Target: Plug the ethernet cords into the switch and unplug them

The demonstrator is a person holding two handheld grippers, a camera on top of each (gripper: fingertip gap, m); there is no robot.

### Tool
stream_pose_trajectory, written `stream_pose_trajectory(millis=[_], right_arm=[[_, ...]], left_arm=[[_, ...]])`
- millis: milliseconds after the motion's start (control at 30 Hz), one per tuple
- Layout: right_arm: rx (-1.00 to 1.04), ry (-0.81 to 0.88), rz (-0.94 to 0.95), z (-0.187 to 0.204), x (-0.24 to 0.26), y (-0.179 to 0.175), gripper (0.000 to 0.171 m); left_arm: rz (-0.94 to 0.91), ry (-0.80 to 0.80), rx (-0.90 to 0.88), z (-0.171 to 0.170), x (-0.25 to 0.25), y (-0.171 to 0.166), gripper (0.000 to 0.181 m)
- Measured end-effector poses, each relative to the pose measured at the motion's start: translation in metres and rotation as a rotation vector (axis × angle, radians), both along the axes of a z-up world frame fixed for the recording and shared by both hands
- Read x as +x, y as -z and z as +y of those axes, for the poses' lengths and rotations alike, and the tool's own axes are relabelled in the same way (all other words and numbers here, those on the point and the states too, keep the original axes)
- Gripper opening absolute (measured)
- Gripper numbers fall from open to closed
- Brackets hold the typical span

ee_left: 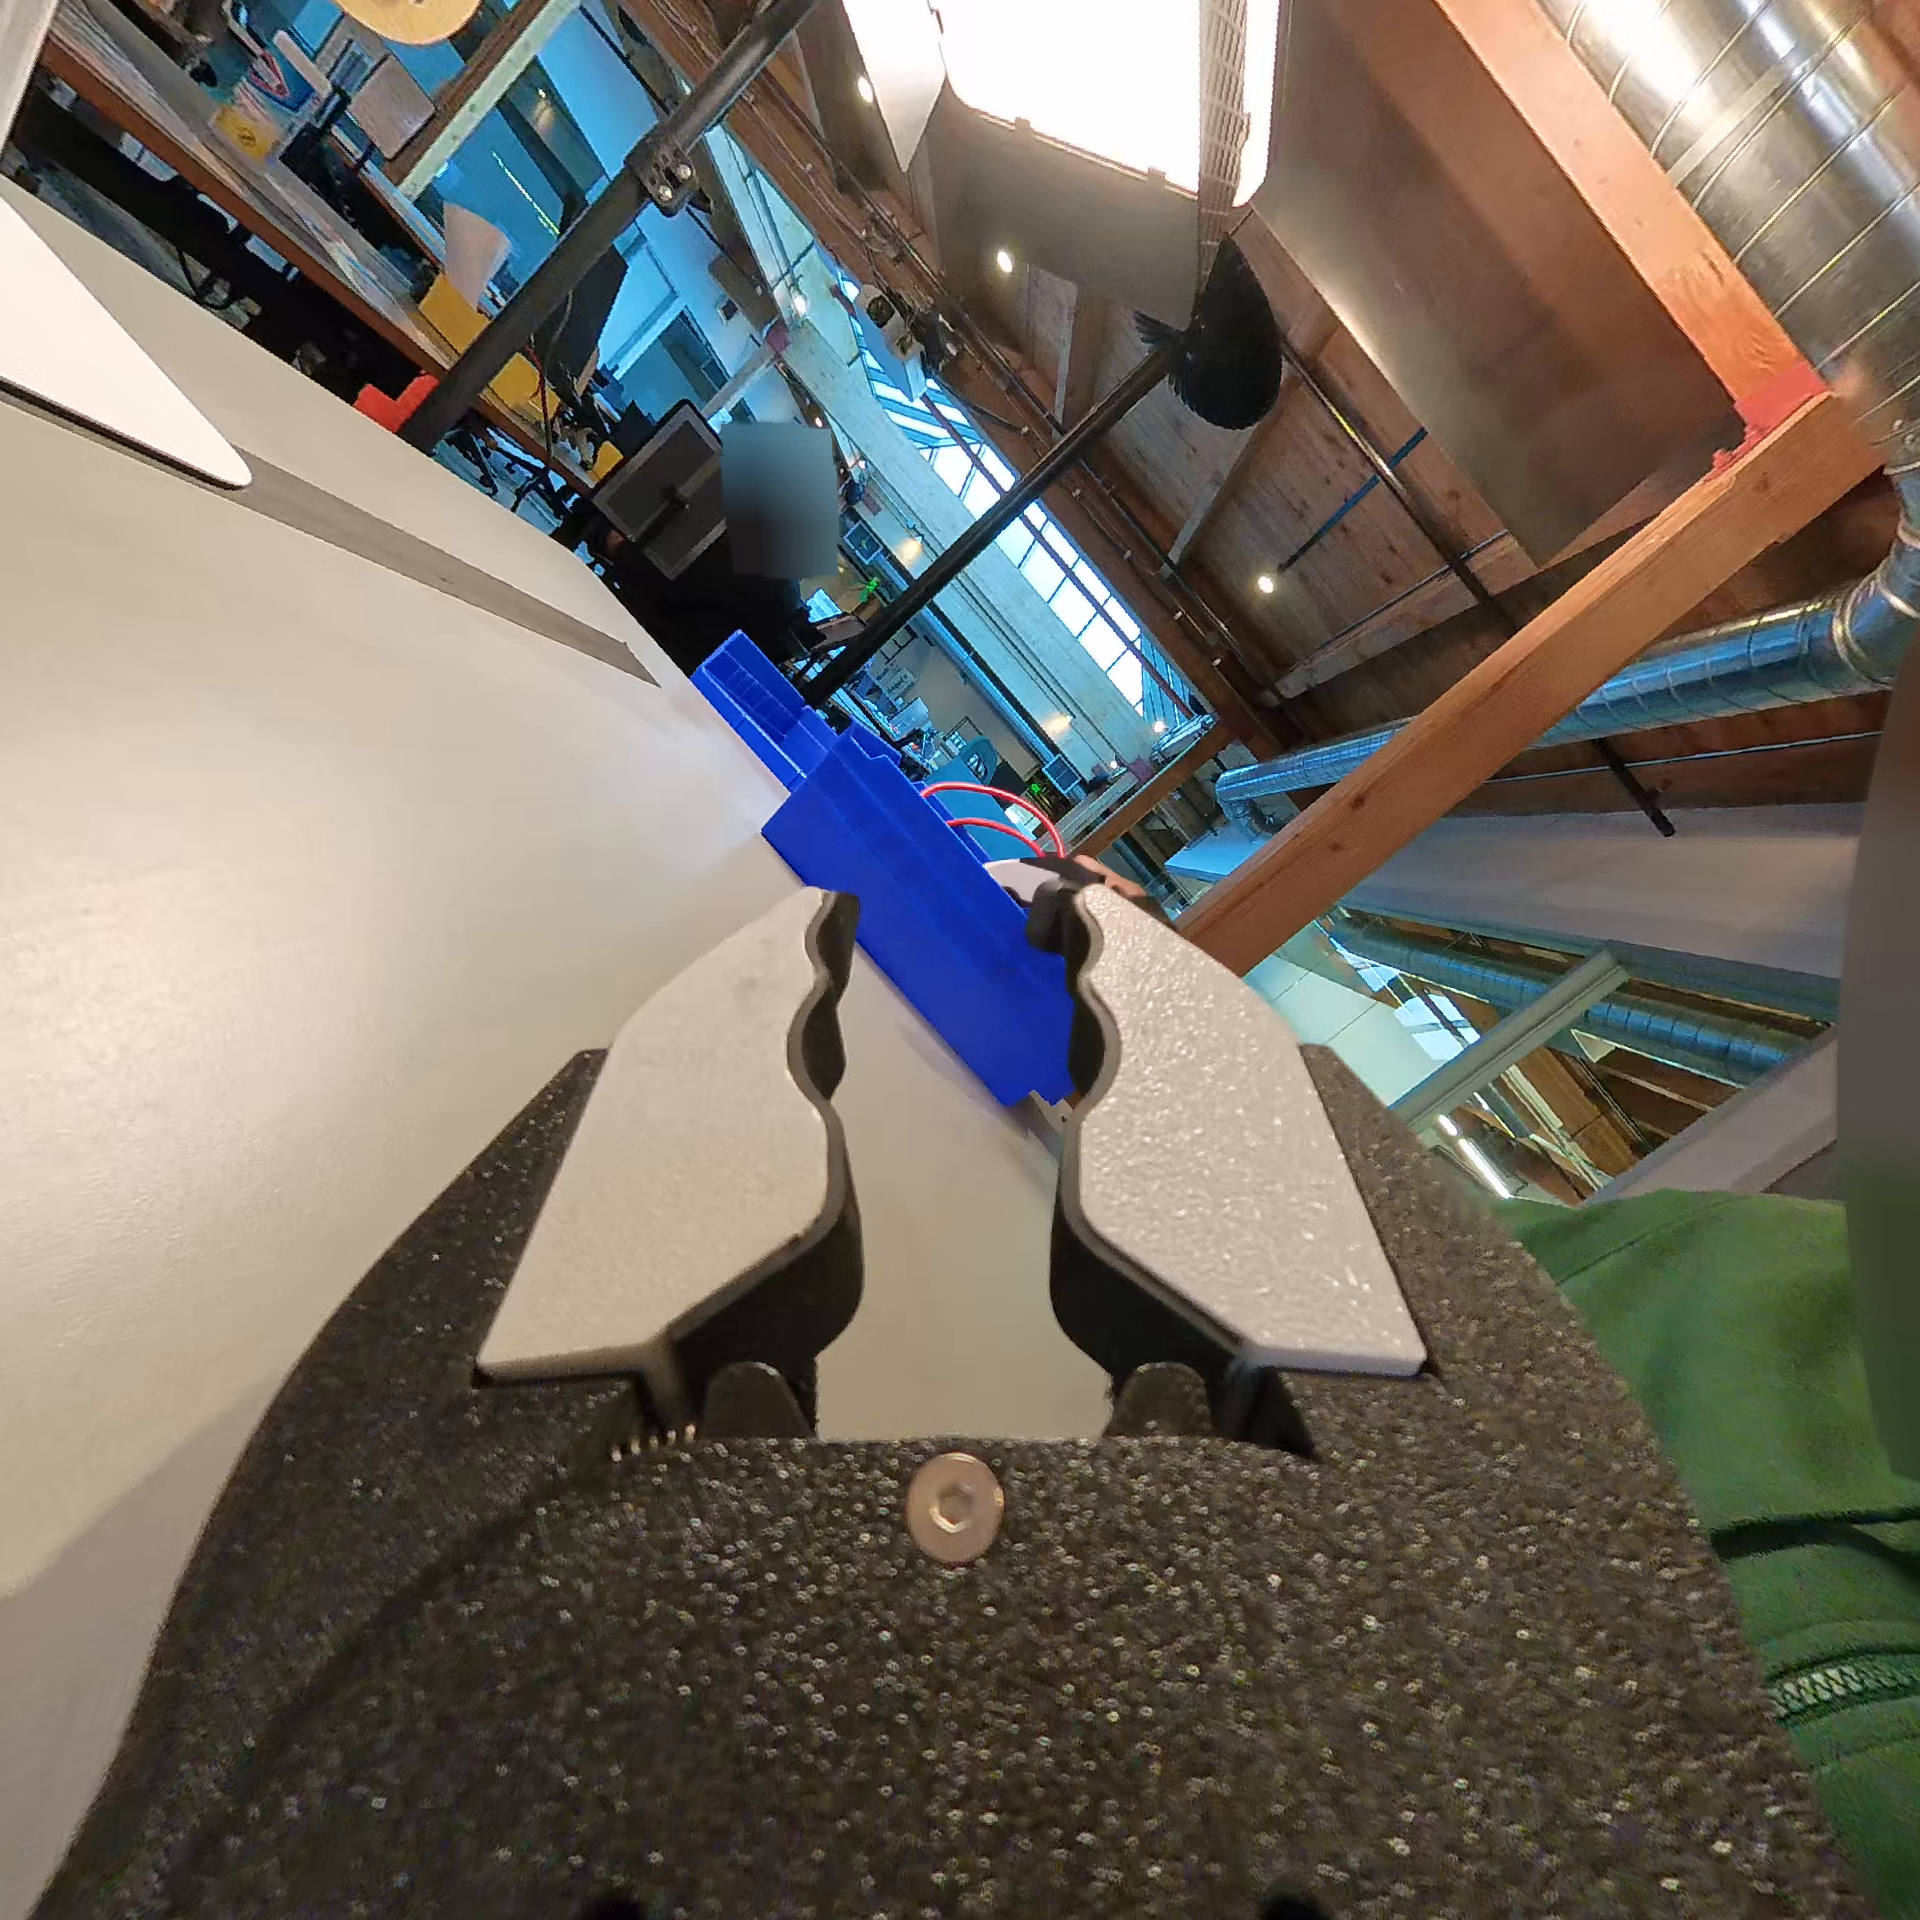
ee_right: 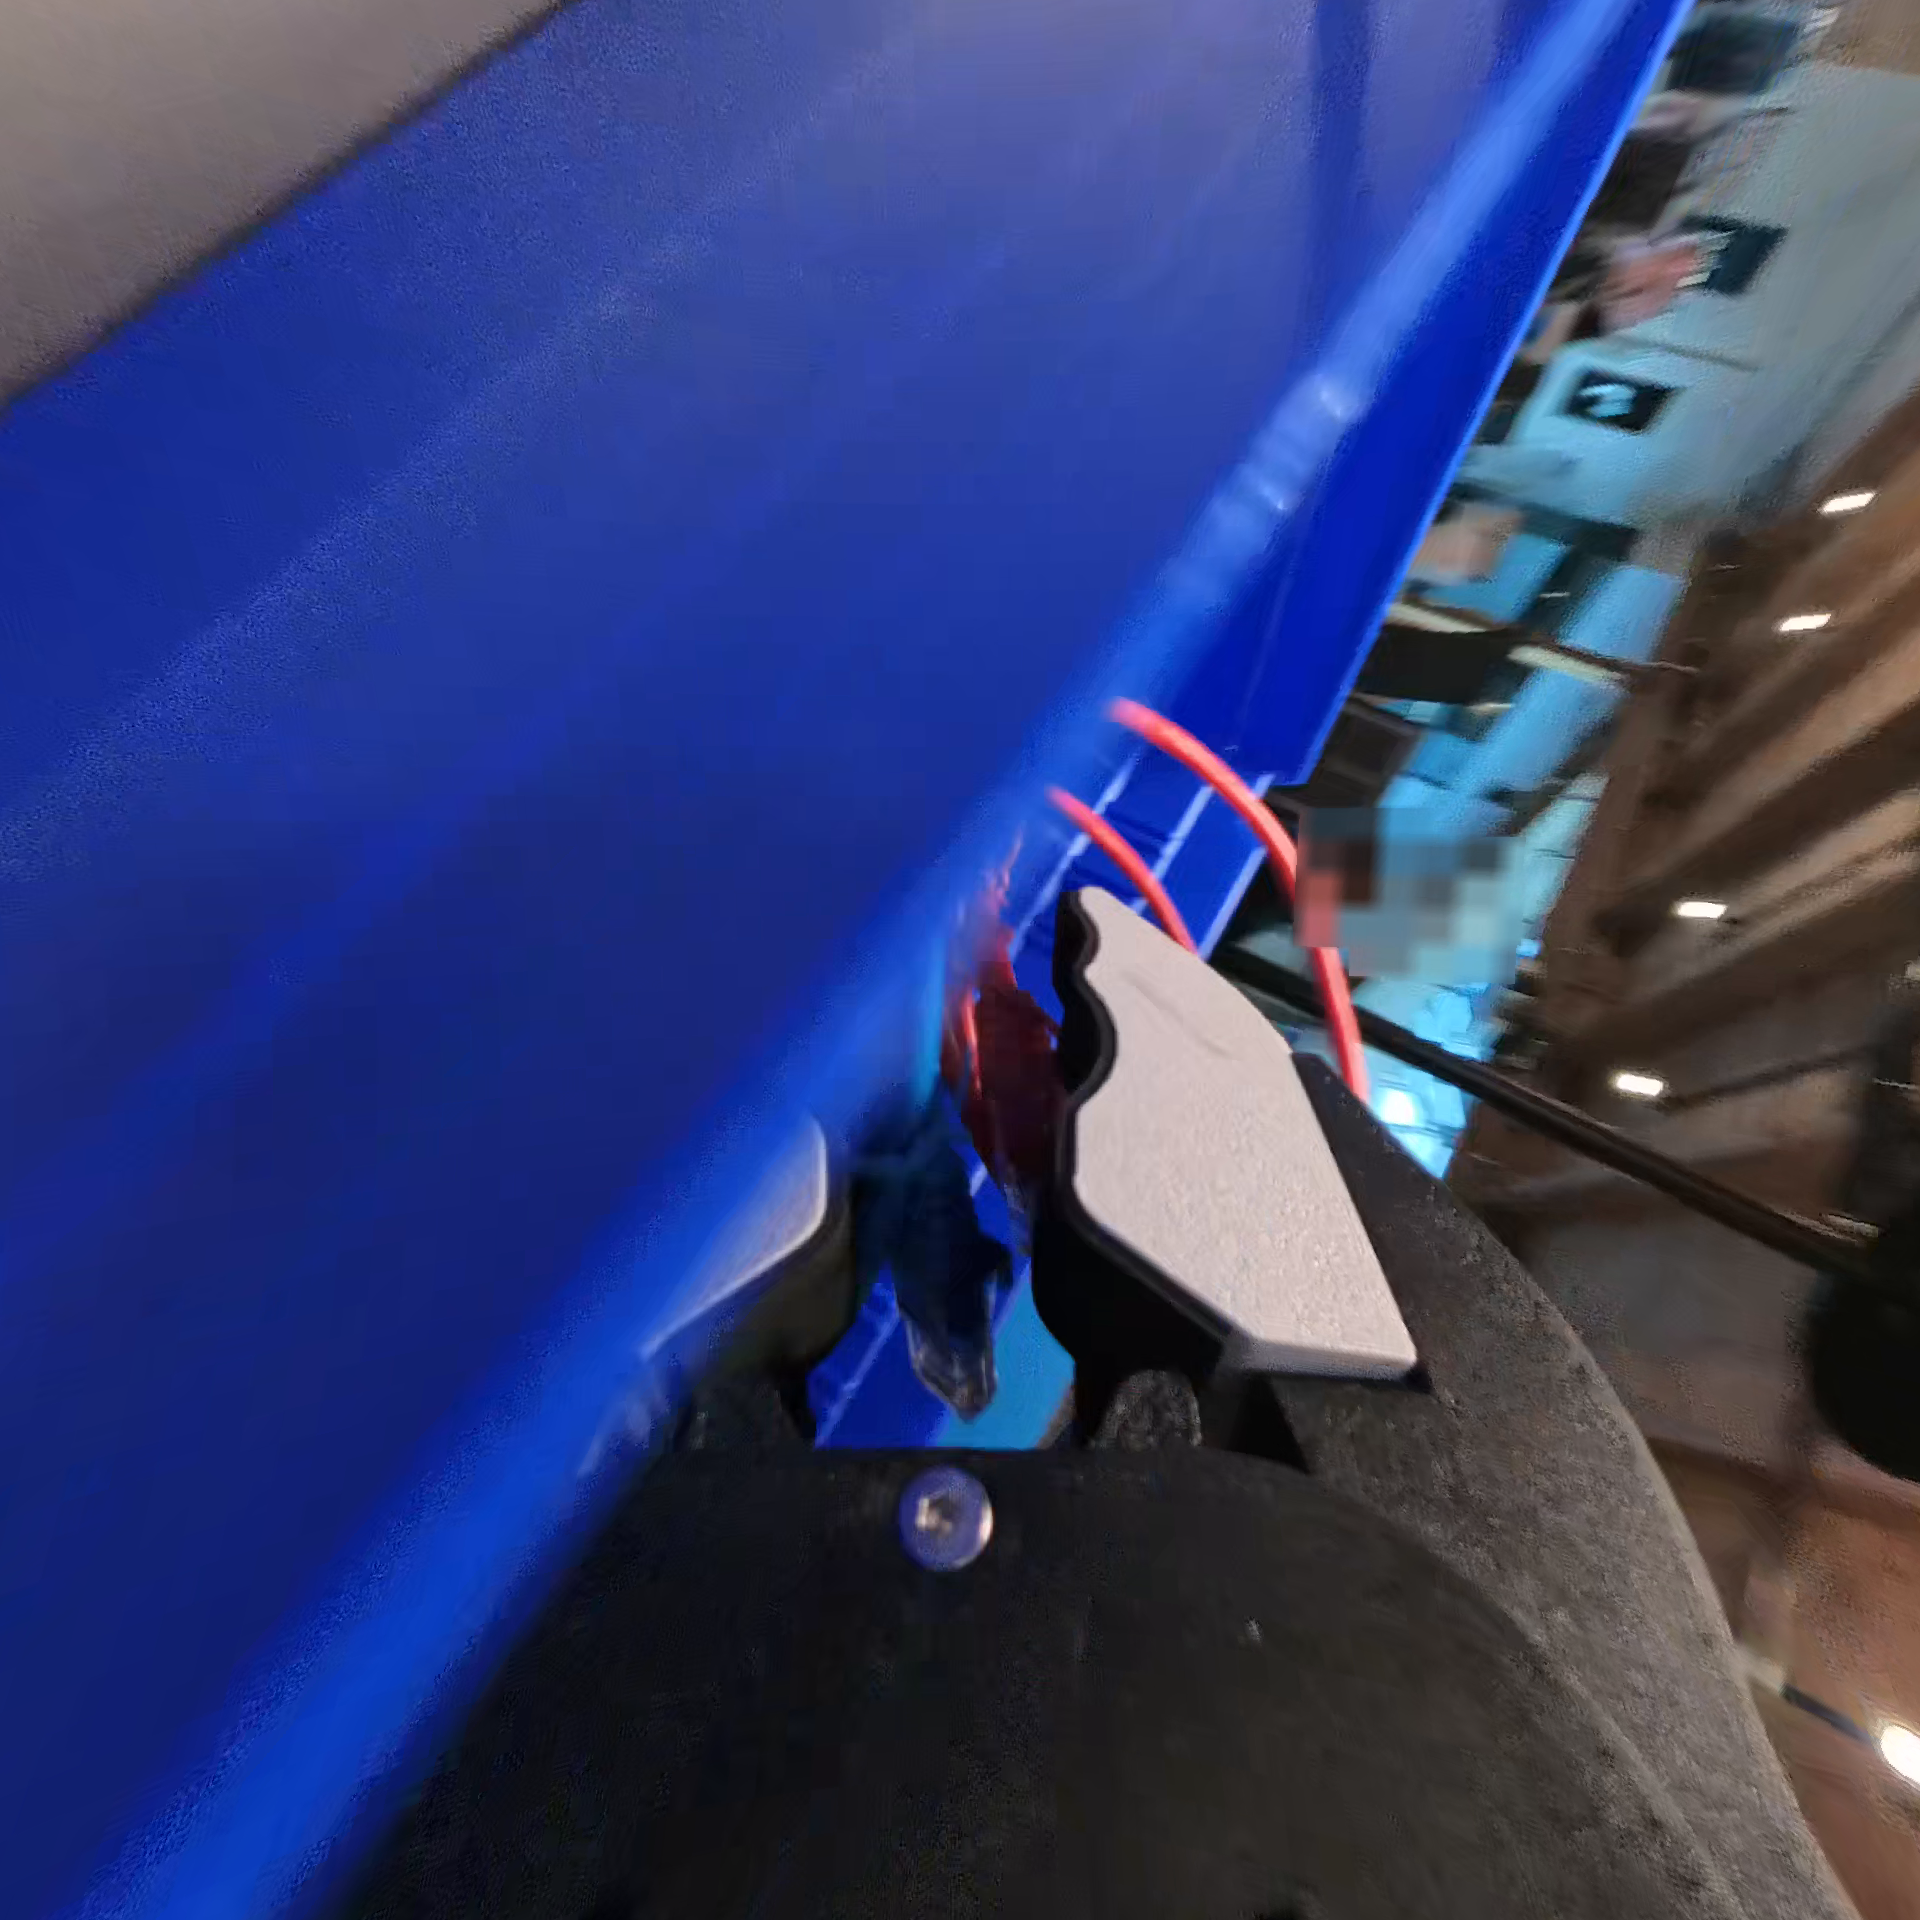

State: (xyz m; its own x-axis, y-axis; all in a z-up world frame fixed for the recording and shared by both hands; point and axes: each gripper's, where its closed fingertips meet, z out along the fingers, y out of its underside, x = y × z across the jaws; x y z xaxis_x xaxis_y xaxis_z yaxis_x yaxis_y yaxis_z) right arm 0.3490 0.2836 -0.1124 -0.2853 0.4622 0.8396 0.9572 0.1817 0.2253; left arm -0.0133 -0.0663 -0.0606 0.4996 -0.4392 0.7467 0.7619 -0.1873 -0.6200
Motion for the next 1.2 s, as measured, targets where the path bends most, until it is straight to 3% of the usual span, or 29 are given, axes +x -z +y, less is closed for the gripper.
stream_pose_trajectory(millis=[33,133,267,400,533,700,800,867,1100,1200], right_arm=[[-0.084,0.015,0.048,-0.004,0.002,0.001,0.045],[-0.332,0.058,0.193,-0.023,0.007,0.002,0.057],[-0.449,0.067,0.291,-0.036,0.025,-0.013,0.066],[-0.448,0.063,0.508,-0.05,0.039,-0.035,0.068],[-0.378,0.053,0.811,-0.066,0.044,-0.054,0.068],[-0.394,-0.127,1.267,-0.113,0.028,-0.083,0.068],[-0.524,-0.26,1.546,-0.144,0.023,-0.098,0.061],[-0.575,-0.249,1.6,-0.152,0.021,-0.088,0.06],[-0.442,-0.169,1.678,-0.163,0.025,-0.052,0.058],[-0.27,-0.206,1.688,-0.169,0.033,-0.062,0.049]], left_arm=[[0.005,0.005,0.0,0.0,0.001,0.0,0.04],[0.018,0.014,0.0,0.0,0.003,0.0,0.04],[0.06,-0.003,-0.01,0.001,0.005,0.002,0.041],[0.192,-0.021,-0.045,0.003,0.014,0.007,0.048],[0.457,-0.087,-0.121,0.004,0.023,0.021,0.055],[0.697,-0.231,-0.144,-0.016,0.025,0.023,0.057],[0.728,-0.352,-0.149,-0.045,0.022,0.019,0.057],[0.734,-0.471,-0.146,-0.072,0.017,0.014,0.057],[0.897,-1.043,-0.226,-0.195,-0.007,-0.006,0.059],[1.043,-1.258,-0.344,-0.254,-0.032,-0.013,0.065]])
